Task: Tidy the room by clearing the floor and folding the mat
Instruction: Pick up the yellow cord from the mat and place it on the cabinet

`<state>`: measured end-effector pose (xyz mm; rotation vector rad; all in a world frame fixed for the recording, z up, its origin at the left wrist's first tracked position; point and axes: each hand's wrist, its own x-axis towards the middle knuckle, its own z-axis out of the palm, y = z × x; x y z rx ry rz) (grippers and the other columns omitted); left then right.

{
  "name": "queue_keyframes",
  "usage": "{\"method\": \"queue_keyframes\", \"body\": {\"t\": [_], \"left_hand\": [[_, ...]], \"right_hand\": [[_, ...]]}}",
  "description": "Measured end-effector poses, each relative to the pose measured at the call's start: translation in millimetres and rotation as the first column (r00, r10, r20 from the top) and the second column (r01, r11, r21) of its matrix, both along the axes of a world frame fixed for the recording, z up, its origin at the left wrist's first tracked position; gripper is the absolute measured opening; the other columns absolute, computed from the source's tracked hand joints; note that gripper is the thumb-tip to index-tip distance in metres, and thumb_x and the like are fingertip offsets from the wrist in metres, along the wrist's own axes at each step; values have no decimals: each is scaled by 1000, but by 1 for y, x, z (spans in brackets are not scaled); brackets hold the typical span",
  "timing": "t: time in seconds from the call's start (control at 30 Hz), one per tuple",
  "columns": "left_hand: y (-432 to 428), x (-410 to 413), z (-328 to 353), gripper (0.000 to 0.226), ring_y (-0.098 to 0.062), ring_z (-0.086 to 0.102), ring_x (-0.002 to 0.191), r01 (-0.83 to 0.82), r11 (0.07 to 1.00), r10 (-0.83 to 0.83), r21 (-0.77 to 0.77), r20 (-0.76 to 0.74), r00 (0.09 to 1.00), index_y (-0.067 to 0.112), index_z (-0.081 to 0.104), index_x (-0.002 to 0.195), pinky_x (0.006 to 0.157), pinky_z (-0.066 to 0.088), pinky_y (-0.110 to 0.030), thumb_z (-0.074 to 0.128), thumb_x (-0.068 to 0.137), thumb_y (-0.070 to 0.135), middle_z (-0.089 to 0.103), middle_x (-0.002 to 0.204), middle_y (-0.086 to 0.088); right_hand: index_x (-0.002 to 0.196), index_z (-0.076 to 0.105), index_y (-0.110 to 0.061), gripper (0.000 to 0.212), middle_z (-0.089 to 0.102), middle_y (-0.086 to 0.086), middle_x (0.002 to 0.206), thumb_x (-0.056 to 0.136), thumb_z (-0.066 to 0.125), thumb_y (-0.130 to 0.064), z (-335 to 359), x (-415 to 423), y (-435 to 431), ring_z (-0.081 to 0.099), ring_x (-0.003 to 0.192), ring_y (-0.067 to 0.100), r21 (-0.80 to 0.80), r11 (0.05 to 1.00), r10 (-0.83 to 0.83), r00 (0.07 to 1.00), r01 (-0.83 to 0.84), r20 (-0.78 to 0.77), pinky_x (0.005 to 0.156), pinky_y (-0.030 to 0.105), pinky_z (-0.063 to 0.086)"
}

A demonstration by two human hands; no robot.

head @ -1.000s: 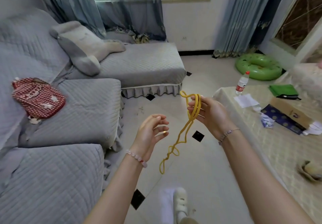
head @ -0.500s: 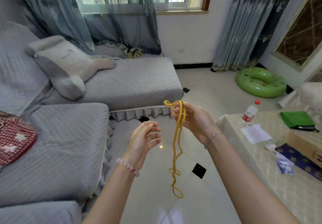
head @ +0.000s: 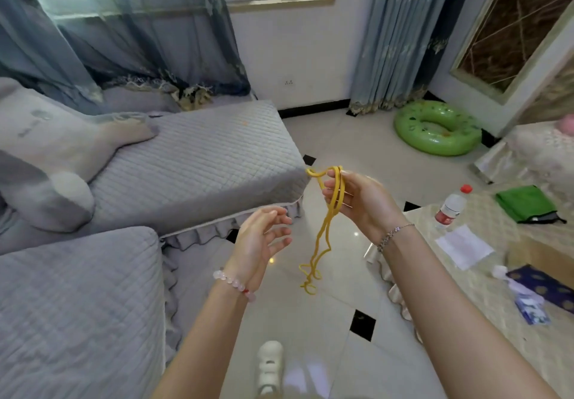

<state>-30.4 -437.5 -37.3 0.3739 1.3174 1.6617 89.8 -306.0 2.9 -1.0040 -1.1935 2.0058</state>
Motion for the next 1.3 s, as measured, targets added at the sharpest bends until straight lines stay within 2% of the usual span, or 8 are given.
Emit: {"method": "queue_keyframes", "body": {"t": [0.17,0.37,0.5,0.67,0.9,1.3], "left_hand": [[59,-58,1,20,-15,57,66,104,994,-105,-22,-19,994,10,61,86,68,48,-30,43,95,9,61,76,-4],[123,-95,-2,20,-16,58,65,171,984,-171,-45,8,985,9,62,86,72,49,-32,44,94,10,63,73,-3],[175,-116,-6,21,-16,57,64,186,981,-186,-61,15,982,9,61,84,66,49,-29,43,95,9,62,72,-3],[265,-138,-9,22,-16,58,65,208,976,-207,-72,20,978,10,61,82,69,49,-31,44,95,10,63,70,-1],[403,-157,1,21,-12,59,60,261,962,-259,-76,30,965,9,59,83,62,49,-25,43,96,10,61,72,-3],[591,-198,-4,20,-12,60,62,407,913,-406,-42,26,913,12,62,84,71,48,-31,45,95,12,64,71,1]], "right_hand": [[91,65,-9,22,68,0,68,95,44,-15,-1,-45,45,66,63,12,-1,993,-118,993,118,10,66,24,54],[93,64,-7,23,67,1,70,96,43,-14,-7,-77,98,66,64,12,11,980,-200,980,201,-3,72,27,54],[92,64,-7,22,66,4,74,96,43,-14,-15,-96,146,65,65,14,-11,973,-229,973,229,-11,73,29,54],[92,65,-7,23,67,3,73,96,44,-14,-28,-119,224,66,66,15,-32,969,-247,969,247,-8,72,29,55],[91,65,-6,24,67,3,68,97,43,-14,-22,-133,346,66,64,14,-75,952,-297,955,296,-10,70,27,54],[92,67,-8,25,68,1,69,96,44,-16,-19,-159,528,64,63,13,-91,918,-389,921,385,-27,69,26,52]]}}
